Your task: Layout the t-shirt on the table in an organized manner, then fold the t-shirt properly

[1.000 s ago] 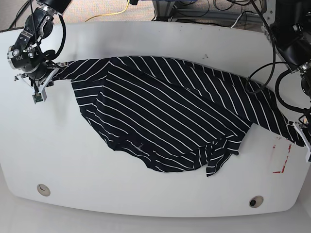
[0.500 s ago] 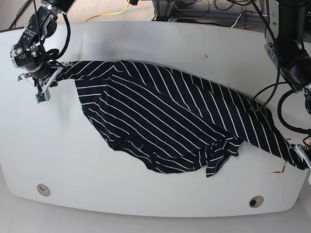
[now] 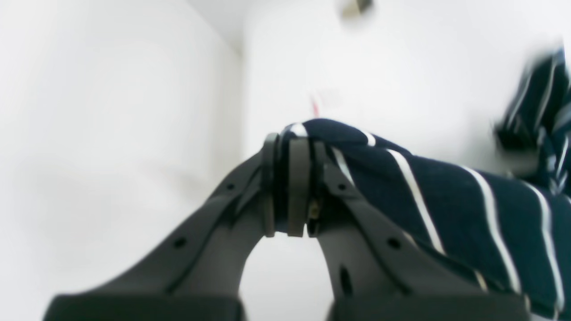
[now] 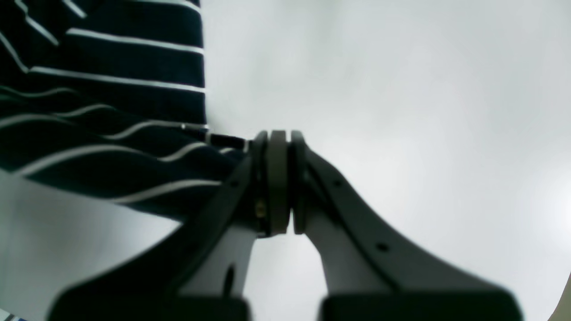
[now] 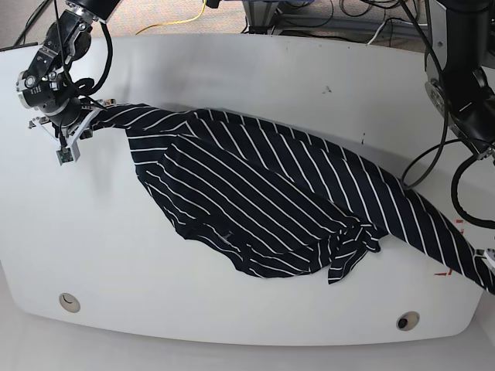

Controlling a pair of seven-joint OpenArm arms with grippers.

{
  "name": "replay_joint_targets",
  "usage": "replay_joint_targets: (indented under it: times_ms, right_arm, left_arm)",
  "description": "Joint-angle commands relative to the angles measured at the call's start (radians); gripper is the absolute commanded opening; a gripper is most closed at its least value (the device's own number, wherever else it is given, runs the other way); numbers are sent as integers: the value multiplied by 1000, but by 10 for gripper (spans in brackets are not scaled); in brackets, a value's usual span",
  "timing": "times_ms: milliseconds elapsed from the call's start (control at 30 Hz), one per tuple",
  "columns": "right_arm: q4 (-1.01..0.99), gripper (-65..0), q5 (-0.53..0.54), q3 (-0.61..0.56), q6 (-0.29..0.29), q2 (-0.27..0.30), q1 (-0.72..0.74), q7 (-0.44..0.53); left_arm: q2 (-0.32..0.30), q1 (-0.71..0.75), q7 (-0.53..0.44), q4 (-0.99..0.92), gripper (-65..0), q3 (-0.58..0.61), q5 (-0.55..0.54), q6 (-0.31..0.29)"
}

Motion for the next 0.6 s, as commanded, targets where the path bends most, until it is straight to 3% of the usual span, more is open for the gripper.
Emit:
replay_joint_targets:
  times_ms: [0,567]
  right_arm:
    - [21,-650,0,5,3,17,11,14]
    - [21,-650,3,4,3,17,11,14]
  left_arm:
    - [-18,-78,1,31,-650,0,-6,6]
    - [-18,-239,26,54,-650,54,-6,6]
